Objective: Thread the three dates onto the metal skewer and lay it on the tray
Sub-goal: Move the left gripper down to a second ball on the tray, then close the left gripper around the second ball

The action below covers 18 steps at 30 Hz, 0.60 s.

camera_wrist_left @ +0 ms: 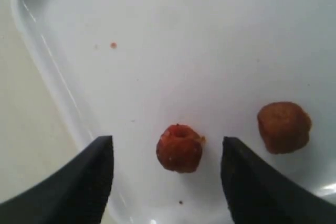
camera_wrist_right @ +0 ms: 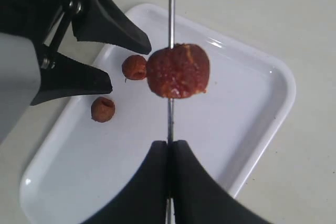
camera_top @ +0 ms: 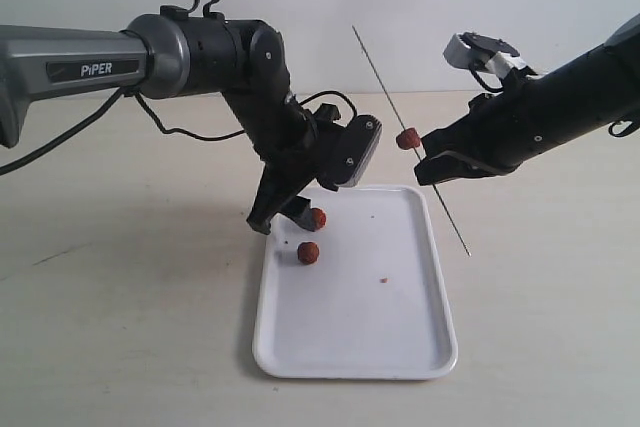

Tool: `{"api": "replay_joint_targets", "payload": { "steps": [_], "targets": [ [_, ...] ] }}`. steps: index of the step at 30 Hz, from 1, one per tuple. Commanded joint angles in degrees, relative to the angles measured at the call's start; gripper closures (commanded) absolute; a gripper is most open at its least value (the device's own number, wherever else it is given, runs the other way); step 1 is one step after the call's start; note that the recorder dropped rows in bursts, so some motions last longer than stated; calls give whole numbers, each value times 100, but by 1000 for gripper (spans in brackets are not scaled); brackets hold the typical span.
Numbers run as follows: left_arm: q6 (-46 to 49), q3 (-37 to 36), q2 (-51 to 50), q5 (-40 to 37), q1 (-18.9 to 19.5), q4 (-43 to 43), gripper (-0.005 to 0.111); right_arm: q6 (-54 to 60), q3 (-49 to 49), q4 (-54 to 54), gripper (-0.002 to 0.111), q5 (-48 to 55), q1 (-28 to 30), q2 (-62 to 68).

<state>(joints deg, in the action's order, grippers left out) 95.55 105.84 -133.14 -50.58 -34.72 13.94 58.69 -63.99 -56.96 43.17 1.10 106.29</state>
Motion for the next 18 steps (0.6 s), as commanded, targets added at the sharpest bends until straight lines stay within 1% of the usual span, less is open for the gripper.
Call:
{"api": "replay_joint_targets", "payload": {
  "steps": [1,18],
  "targets": [
    [18,10,-81,27,-25,0,48,7,-38,13,108,13,29,-18],
    [18,10,-144,145,-62,11,48,7,-38,13,108,13,29,-18]
  ]
}}
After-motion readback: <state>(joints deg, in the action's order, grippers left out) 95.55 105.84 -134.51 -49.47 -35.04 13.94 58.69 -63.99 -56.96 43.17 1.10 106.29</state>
